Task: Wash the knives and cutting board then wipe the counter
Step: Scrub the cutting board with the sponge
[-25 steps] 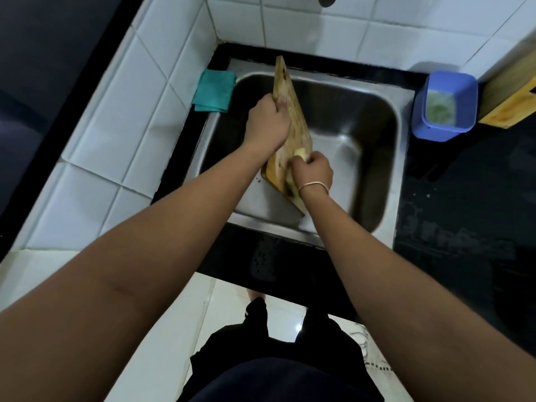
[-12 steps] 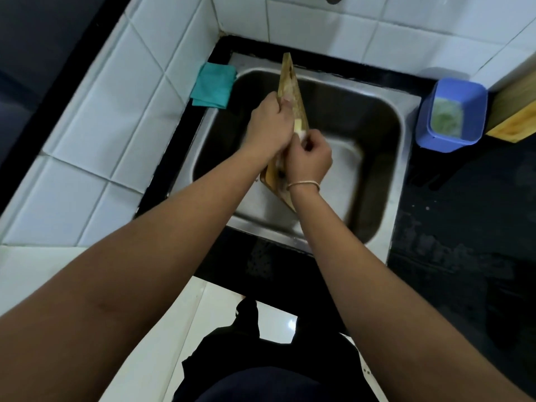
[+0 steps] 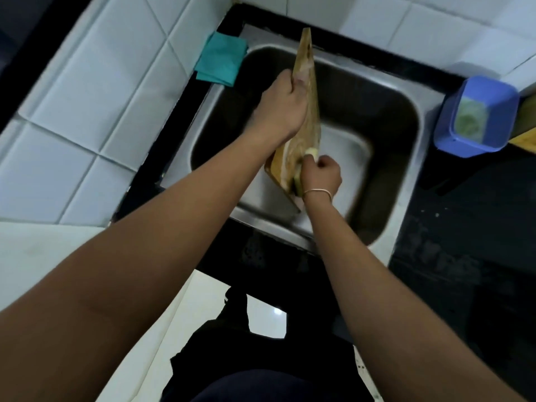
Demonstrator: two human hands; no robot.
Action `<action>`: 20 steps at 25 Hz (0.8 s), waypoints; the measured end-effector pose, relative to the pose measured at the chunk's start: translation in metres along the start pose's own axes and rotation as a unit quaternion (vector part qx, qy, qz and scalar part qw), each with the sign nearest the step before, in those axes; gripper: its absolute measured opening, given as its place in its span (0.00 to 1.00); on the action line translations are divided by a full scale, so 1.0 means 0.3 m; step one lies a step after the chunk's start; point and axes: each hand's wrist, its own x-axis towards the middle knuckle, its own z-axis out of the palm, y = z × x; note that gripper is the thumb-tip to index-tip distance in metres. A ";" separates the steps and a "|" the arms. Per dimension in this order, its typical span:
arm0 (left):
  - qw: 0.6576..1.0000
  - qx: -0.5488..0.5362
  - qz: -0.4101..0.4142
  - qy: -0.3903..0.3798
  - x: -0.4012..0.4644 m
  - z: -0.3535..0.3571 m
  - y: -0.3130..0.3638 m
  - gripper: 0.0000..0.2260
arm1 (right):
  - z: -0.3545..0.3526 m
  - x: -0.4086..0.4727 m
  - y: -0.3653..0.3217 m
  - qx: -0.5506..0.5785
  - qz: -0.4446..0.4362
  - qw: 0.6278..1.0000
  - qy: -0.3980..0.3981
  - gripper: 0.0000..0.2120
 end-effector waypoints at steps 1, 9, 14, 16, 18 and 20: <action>1.000 -0.001 -0.001 0.003 -0.005 -0.004 -0.003 0.12 | 0.010 -0.019 -0.054 0.057 -0.048 0.997 0.023 0.16; 0.990 0.104 0.086 0.029 -0.032 -0.031 -0.013 0.12 | 0.050 0.275 -0.063 0.015 -0.017 1.000 -0.003 0.08; 0.985 0.139 0.102 -0.007 -0.075 -0.012 0.063 0.26 | -0.019 0.192 0.151 -0.109 0.124 0.983 -0.083 0.14; 0.983 0.152 0.101 -0.003 -0.075 -0.019 0.069 0.25 | -0.001 0.192 0.089 -0.046 0.075 0.996 -0.031 0.16; 0.980 0.172 0.101 0.007 -0.079 -0.023 0.065 0.23 | 0.032 0.235 -0.018 0.037 -0.006 0.999 0.037 0.17; 0.976 0.197 0.094 0.019 -0.077 -0.025 0.053 0.23 | 0.067 0.302 -0.109 0.082 -0.063 0.992 0.069 0.13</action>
